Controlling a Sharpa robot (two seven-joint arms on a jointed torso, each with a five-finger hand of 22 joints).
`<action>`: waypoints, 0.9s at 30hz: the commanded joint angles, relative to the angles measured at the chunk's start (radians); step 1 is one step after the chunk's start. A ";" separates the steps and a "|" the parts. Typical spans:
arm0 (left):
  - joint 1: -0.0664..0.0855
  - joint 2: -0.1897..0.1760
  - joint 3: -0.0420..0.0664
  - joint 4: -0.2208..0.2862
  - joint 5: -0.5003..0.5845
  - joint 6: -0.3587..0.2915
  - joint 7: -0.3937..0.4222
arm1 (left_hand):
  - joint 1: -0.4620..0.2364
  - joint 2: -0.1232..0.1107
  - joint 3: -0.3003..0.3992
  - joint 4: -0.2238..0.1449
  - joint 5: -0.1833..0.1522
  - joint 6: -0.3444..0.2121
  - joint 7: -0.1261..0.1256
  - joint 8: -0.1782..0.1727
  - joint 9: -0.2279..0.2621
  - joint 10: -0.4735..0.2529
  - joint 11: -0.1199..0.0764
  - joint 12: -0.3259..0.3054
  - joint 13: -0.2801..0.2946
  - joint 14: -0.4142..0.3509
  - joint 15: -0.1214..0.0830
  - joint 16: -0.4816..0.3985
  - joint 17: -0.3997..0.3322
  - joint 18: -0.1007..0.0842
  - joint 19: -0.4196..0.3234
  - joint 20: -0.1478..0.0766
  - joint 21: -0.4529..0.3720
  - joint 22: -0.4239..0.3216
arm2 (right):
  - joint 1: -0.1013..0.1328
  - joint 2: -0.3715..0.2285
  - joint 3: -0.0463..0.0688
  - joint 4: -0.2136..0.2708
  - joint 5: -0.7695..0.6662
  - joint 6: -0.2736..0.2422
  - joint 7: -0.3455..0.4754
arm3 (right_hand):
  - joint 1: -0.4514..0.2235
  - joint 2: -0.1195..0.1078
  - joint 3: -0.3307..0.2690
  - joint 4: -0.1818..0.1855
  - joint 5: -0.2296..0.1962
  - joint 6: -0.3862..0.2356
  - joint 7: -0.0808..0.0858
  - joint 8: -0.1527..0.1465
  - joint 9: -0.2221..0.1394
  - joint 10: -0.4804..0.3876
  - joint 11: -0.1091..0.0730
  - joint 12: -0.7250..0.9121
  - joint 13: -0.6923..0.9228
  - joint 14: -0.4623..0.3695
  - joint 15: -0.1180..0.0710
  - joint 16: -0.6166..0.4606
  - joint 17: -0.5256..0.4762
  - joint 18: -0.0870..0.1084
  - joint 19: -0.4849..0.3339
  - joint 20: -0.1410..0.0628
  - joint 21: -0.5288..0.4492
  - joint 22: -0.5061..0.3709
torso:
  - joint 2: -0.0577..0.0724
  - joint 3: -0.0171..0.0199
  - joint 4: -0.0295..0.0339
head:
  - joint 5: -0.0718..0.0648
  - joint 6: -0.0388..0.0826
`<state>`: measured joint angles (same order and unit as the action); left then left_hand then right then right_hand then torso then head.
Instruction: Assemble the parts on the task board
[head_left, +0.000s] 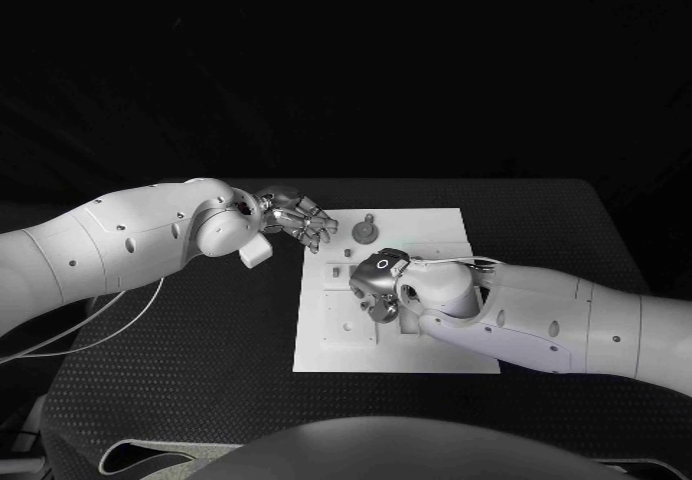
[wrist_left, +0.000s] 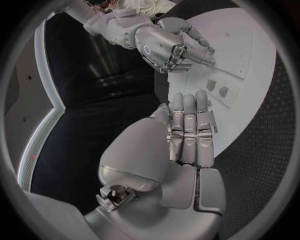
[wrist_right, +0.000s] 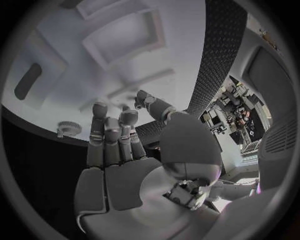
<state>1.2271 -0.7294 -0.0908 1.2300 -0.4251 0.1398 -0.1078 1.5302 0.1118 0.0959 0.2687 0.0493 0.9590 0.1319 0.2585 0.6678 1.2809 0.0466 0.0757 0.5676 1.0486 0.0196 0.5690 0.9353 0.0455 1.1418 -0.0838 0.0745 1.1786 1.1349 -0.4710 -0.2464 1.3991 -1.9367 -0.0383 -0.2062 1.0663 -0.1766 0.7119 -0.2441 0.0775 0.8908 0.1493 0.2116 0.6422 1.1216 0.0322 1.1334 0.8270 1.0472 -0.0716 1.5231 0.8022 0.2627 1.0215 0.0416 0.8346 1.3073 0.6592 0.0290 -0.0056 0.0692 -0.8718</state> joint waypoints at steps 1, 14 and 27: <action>0.001 0.001 0.001 0.003 0.002 0.013 0.006 | 0.002 -0.010 -0.002 0.006 0.000 -0.005 0.003 -0.007 0.000 0.000 0.009 -0.004 0.002 -0.007 0.001 -0.001 -0.001 0.017 -0.003 0.006 -0.005 0.001 | -0.001 -0.007 0.000 0.005 -0.001 -0.025 -0.018 | -0.001 -0.011 -0.001 0.007 0.002 -0.005 0.003 -0.006 0.000 -0.160 0.008 0.006 -0.002 -0.001 0.007 -0.004 0.002 -0.001 -0.002 0.007 -0.002 0.015 | 0.000 -0.0003 0.0004 | -0.002 0.000; 0.001 -0.011 0.001 0.010 0.015 0.001 0.034 | 0.005 -0.014 -0.005 0.009 0.000 -0.011 0.006 -0.011 -0.001 -0.005 0.011 -0.007 0.001 -0.010 0.002 -0.003 -0.002 0.017 -0.005 0.006 -0.006 0.001 | 0.065 -0.160 0.025 0.097 0.214 -0.214 0.009 | 0.004 -0.012 -0.001 0.020 0.002 0.017 -0.003 0.009 0.003 -0.150 0.003 0.020 -0.002 0.007 0.004 -0.001 0.002 -0.001 0.007 0.005 0.001 0.017 | 0.000 -0.0001 -0.0002 | -0.006 0.022; 0.000 -0.017 0.000 0.011 0.016 -0.083 0.153 | 0.060 -0.140 -0.004 0.013 0.000 -0.061 0.028 -0.036 -0.012 -0.069 0.035 -0.010 -0.023 -0.044 0.023 -0.033 -0.022 0.015 -0.041 0.027 -0.009 -0.030 | 0.137 -0.341 0.086 0.101 0.449 -0.264 0.145 | 0.010 -0.027 0.013 0.016 0.001 -0.039 0.032 -0.008 -0.014 -0.207 0.043 -0.436 -0.335 0.007 0.041 -0.128 -0.076 -0.001 -0.039 0.027 -0.057 0.006 | -0.007 -0.0023 -0.0119 | -0.019 0.061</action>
<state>1.2265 -0.7479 -0.0911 1.2406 -0.4193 0.0995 -0.0220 1.5882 -0.0206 0.0875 0.2821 0.0493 0.9053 0.1567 0.2255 0.6571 1.2183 0.0837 0.0657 0.5456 1.0073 0.0393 0.5411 0.9143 0.0447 1.1040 -0.0610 0.0665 1.1505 1.2734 -0.8122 -0.1593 1.4954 -1.4992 -0.2822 -0.1098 1.0742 -0.1974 0.7261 -0.2248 0.0775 0.8591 0.1743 0.2066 0.6305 1.0864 0.0494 0.7426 0.5253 1.0491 -0.0339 1.3996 0.7299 0.2628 0.9838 0.0679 0.7840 1.3073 0.6541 0.0265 -0.0150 0.0534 -0.8181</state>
